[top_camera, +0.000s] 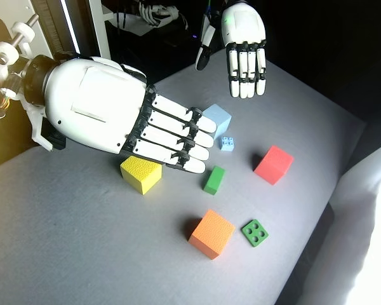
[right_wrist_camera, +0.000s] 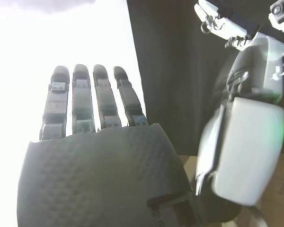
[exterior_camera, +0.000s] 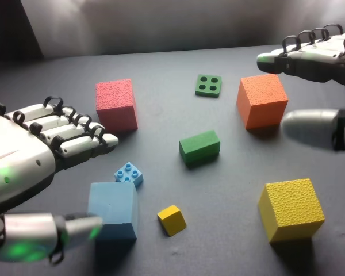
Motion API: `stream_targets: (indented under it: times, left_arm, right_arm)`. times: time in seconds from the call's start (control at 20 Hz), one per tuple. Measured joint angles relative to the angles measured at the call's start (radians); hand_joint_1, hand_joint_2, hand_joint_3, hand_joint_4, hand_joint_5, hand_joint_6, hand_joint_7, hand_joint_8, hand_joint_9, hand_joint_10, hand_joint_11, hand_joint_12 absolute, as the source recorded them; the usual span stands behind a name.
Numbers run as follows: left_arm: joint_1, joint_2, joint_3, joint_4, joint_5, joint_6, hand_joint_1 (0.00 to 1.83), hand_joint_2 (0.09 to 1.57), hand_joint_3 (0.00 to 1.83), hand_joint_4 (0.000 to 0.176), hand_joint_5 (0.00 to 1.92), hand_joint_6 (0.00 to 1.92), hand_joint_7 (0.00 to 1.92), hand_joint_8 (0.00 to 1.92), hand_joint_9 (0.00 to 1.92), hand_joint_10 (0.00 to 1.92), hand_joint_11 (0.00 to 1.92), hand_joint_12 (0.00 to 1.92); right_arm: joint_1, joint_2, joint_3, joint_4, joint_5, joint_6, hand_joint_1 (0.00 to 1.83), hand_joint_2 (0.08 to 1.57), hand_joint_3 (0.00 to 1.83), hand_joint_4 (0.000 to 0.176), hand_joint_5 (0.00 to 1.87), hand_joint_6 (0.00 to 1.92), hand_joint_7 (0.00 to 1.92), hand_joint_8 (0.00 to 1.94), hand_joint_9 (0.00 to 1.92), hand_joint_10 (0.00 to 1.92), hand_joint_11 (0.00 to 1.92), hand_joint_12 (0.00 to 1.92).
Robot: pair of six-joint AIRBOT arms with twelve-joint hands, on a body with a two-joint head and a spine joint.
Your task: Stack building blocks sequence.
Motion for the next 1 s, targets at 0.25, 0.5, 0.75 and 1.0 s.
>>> stream_targets:
  times: [0.25,0.5,0.75,1.0]
  left_arm:
    - [-0.017,-0.013,0.008,-0.015,0.014,0.011,0.06,1.25,0.0,0.0,0.22,0.0,0.22,0.0,0.17,0.0,0.0,0.4]
    - [-0.066,-0.043,0.01,-0.03,0.069,0.039,0.06,1.26,0.0,0.0,0.17,0.0,0.17,0.0,0.13,0.0,0.0,0.32]
    - [-0.056,-0.075,0.01,-0.133,0.081,0.125,0.4,1.16,0.0,0.0,0.2,0.0,0.23,0.01,0.19,0.01,0.0,0.49]
    - [-0.045,-0.175,0.021,-0.261,0.08,0.229,0.72,1.08,0.0,0.0,0.12,0.0,0.15,0.0,0.13,0.0,0.0,0.33]
  right_arm:
    - [0.0,0.001,0.0,0.0,0.0,0.0,0.0,1.31,0.0,0.0,0.16,0.0,0.2,0.0,0.18,0.0,0.0,0.43]
    - [0.0,0.001,-0.002,0.022,0.0,0.0,0.0,1.33,0.0,0.0,0.21,0.0,0.23,0.0,0.2,0.0,0.0,0.47]
    - [0.0,0.001,-0.006,0.037,0.0,0.0,0.0,1.32,0.0,0.0,0.2,0.0,0.2,0.01,0.17,0.01,0.0,0.45]
    - [0.0,0.001,-0.011,0.038,0.002,0.004,0.03,1.32,0.0,0.0,0.22,0.0,0.22,0.0,0.19,0.01,0.0,0.51]
